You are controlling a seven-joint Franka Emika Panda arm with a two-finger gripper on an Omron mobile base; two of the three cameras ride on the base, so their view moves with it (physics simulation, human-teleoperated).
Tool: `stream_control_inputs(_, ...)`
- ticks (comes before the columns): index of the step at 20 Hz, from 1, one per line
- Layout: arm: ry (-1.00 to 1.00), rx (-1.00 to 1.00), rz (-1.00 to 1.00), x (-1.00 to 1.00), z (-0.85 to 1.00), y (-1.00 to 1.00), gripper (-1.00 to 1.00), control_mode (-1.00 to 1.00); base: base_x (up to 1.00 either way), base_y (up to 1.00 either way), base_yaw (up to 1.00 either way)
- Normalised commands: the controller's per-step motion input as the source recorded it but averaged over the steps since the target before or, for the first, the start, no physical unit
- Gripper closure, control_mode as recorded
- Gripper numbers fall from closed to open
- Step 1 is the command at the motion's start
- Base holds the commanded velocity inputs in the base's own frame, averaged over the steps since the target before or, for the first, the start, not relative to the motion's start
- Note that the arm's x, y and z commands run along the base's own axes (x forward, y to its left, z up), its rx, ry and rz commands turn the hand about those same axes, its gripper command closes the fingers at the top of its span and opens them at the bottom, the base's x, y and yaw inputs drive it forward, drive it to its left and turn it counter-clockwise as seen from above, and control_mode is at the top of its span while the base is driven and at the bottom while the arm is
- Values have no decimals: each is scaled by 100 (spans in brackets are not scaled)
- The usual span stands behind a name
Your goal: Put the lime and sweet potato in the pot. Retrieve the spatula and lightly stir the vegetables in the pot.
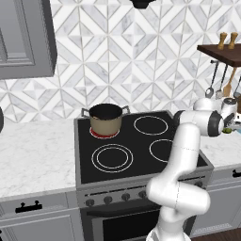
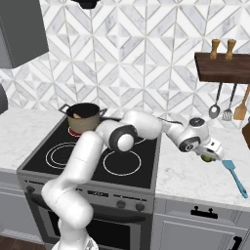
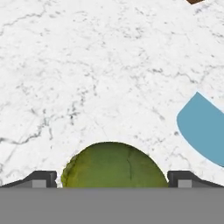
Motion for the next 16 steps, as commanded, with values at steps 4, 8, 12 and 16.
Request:
stream_control_inputs(4,0,0,0,11,-17,-16,100,-100,0,0,0)
stream_control_inputs(8,0,0,0,-21,-12,18,100,-100,0,0,0)
stream_control_inputs(12,-4,0,4,-42,3,75,100,-100,0,0,0)
stream_control_inputs(16,-14,0,11,-90,44,100,100,-100,0,0,0)
